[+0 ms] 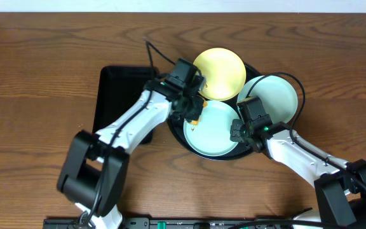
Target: Clean dirty plates on tray and stack at the side
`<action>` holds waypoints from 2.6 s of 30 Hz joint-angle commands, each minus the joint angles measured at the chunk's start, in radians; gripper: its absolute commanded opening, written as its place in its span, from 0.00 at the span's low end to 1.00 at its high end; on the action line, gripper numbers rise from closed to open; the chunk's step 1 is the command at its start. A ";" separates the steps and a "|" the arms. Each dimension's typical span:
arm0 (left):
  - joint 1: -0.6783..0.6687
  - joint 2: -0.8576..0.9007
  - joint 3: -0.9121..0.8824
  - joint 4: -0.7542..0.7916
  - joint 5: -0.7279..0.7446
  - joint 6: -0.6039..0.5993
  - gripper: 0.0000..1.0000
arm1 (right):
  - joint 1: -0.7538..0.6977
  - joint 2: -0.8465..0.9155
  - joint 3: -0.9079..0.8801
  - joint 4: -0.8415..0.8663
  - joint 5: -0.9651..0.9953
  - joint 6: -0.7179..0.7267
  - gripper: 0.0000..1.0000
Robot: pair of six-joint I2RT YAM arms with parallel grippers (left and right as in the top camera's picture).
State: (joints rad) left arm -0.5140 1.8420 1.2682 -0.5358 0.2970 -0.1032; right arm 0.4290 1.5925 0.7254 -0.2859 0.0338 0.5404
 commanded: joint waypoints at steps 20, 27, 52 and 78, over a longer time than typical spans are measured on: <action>-0.041 0.180 -0.004 0.014 -0.081 0.024 0.08 | 0.005 0.014 -0.002 -0.006 0.003 -0.008 0.01; -0.049 0.222 -0.005 0.006 -0.069 0.019 0.07 | 0.005 0.014 -0.002 -0.006 0.003 -0.019 0.01; -0.081 0.257 -0.001 -0.102 0.282 0.018 0.07 | 0.005 0.014 -0.002 -0.006 0.003 -0.019 0.01; 0.288 -0.225 0.154 -0.310 0.148 -0.047 0.07 | 0.005 0.014 -0.002 -0.005 -0.008 -0.019 0.04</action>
State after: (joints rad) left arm -0.2230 1.5906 1.4540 -0.8455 0.5777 -0.1459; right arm 0.4294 1.5925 0.7254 -0.2859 0.0330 0.5392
